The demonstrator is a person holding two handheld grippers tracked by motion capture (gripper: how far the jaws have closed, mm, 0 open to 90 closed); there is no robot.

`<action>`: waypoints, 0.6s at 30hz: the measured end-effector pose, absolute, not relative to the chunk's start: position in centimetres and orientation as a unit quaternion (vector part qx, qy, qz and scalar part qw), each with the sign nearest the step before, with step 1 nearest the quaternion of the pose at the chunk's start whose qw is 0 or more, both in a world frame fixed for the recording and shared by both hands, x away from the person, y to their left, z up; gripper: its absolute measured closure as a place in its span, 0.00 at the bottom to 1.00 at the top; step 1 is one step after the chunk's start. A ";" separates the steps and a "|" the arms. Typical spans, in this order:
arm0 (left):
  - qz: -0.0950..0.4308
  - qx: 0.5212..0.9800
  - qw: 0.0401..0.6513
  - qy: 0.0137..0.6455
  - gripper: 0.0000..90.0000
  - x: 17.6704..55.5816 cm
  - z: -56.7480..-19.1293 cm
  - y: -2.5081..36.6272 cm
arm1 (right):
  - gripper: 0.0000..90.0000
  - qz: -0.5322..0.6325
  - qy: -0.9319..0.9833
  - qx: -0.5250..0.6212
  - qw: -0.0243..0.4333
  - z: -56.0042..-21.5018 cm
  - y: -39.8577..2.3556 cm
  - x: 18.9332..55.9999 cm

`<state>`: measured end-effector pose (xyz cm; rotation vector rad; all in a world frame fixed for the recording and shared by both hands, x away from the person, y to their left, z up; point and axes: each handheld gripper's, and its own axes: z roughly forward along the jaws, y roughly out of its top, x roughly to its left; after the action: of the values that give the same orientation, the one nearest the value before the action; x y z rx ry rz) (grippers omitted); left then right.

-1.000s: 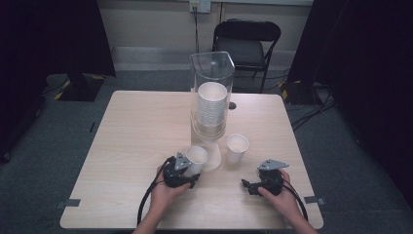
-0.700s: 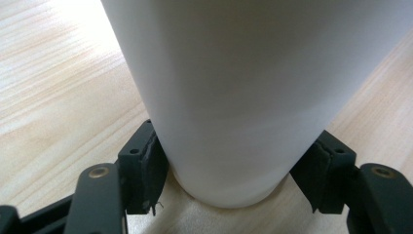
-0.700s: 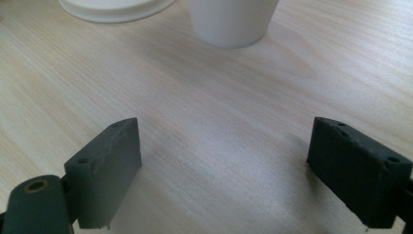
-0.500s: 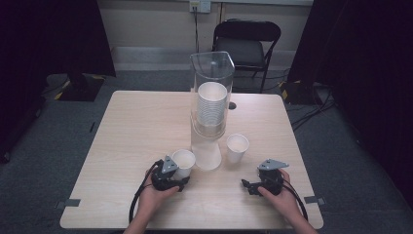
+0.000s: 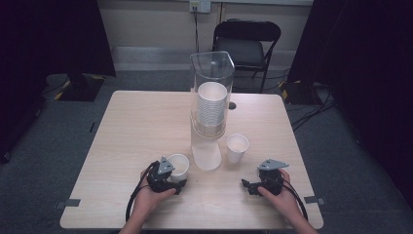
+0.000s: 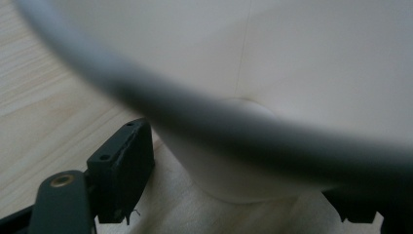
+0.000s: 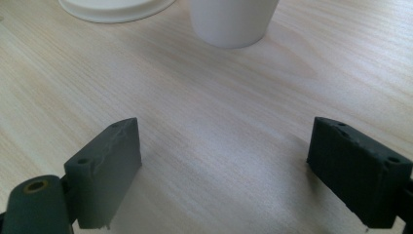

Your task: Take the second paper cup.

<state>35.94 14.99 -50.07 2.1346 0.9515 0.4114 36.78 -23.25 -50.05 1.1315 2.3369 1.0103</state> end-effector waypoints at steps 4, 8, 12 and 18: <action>0.158 0.837 0.365 0.376 0.21 35.7 -49.9 15.7 | 0.13 0.357 0.825 0.400 0.177 -50.0 -23.3 36.8; 0.149 0.830 0.365 0.393 0.19 35.4 -49.6 16.9 | 0.13 0.357 0.825 0.401 0.177 -50.1 -23.2 36.8; 0.148 0.828 0.368 0.397 0.18 35.1 -49.4 18.2 | 0.13 0.357 0.826 0.399 0.177 -50.1 -23.3 36.8; 0.143 0.824 0.376 0.400 0.18 34.6 -49.0 20.1 | 0.13 0.357 0.825 0.400 0.177 -50.1 -23.2 36.8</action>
<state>34.63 20.06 -49.03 2.1073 1.0239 0.3664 36.83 -23.24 -50.06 1.1312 2.3359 1.0096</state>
